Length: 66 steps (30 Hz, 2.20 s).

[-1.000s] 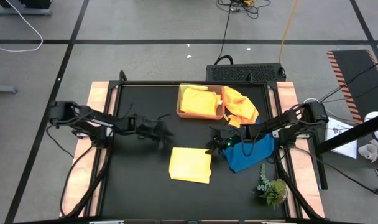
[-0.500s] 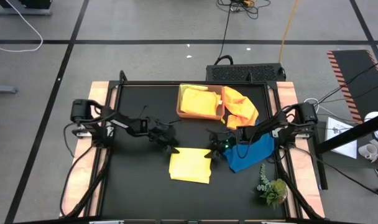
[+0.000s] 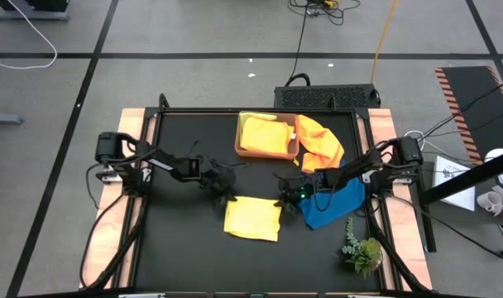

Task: Fold microfiber towels
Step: Put the yellow microfiber cloth into the orange bin

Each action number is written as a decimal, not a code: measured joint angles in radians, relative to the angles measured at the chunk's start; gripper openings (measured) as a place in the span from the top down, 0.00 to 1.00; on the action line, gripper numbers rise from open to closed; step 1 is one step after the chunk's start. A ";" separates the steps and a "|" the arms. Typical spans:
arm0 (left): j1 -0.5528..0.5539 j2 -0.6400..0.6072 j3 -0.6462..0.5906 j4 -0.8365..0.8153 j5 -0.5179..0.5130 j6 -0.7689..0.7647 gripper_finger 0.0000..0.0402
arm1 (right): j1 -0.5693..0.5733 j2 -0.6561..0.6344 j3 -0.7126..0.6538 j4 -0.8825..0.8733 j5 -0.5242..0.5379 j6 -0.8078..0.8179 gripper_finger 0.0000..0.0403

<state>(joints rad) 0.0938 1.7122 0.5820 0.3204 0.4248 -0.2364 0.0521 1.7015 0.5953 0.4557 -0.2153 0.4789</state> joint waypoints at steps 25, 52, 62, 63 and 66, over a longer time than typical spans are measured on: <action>0.237 -0.242 0.363 -0.287 -0.308 0.447 0.99 | -0.315 -0.572 0.000 -0.275 0.185 -0.326 1.00; 0.522 0.192 0.561 -0.123 -0.285 0.451 0.95 | -0.733 -0.249 0.028 -0.095 0.131 -0.453 1.00; 0.538 0.202 0.572 -0.111 -0.318 0.468 0.94 | -0.768 -0.171 0.048 -0.047 0.140 -0.464 0.86; 0.538 0.202 0.572 -0.112 -0.318 0.468 0.91 | -0.769 -0.176 0.048 -0.048 0.141 -0.464 0.84; 0.538 0.202 0.572 -0.119 -0.317 0.466 0.79 | -0.769 -0.214 0.048 -0.054 0.140 -0.463 0.76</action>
<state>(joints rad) 0.6315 1.9141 1.1542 0.2014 0.1081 0.2299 -0.7170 1.4879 0.6434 0.4017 -0.0753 0.0161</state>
